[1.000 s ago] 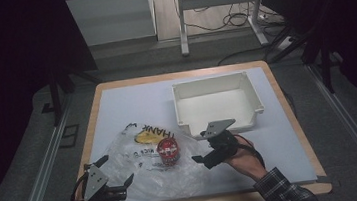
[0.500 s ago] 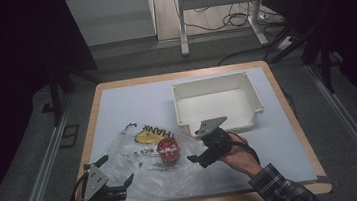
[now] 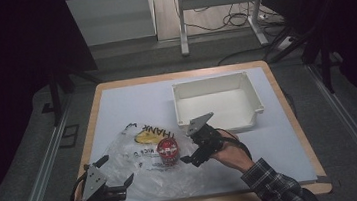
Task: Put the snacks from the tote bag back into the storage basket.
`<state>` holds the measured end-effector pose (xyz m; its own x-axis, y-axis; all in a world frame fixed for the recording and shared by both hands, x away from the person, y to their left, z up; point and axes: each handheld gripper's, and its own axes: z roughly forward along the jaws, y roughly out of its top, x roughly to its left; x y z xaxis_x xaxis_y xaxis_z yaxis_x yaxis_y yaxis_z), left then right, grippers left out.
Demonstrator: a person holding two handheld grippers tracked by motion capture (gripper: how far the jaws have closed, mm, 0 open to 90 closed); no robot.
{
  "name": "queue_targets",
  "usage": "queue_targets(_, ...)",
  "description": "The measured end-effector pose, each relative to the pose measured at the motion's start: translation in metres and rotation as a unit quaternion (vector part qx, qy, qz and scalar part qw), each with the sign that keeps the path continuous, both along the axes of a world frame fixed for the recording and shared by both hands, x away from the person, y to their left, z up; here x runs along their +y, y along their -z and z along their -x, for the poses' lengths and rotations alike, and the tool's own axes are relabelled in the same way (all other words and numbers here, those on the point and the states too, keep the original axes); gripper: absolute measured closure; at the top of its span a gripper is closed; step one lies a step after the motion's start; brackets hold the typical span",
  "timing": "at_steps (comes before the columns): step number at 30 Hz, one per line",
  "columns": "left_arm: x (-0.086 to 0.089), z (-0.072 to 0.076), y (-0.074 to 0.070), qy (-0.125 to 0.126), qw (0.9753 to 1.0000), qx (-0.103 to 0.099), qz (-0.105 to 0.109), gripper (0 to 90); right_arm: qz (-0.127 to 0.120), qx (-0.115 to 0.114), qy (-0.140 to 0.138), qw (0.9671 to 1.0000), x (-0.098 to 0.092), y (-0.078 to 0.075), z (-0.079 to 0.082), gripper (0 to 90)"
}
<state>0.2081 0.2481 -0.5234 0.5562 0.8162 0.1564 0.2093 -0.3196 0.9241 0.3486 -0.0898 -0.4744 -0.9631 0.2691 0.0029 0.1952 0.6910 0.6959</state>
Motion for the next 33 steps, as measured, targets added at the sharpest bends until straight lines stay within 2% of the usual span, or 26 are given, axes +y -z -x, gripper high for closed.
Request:
queue_targets(5, -0.001, 0.000, 0.000, 0.000, 1.0000, 0.000, -0.004, 0.0, 0.013, -0.003, -0.007, 0.9999, 0.009, 0.000, -0.001, 5.6)
queue_targets(10, -0.001, 0.000, 0.000, 0.000, 0.9999, 0.001, -0.011, 0.0, 0.028, 0.003, -0.014, 0.9995, 0.018, 0.002, -0.004, 5.4)
queue_targets(17, -0.001, 0.000, 0.000, -0.001, 0.9999, 0.001, -0.013, 0.0, 0.062, -0.002, -0.030, 0.9976, 0.033, 0.007, -0.003, 4.9)
queue_targets(26, -0.001, 0.000, 0.001, -0.002, 0.9999, 0.001, -0.016, 0.0, 0.106, 0.009, -0.028, 0.9939, 0.052, 0.012, -0.009, 4.5)
queue_targets(33, -0.002, 0.000, 0.001, -0.003, 0.9998, 0.001, -0.018, 0.0, 0.113, 0.029, -0.028, 0.9927, 0.061, 0.013, -0.013, 4.2)
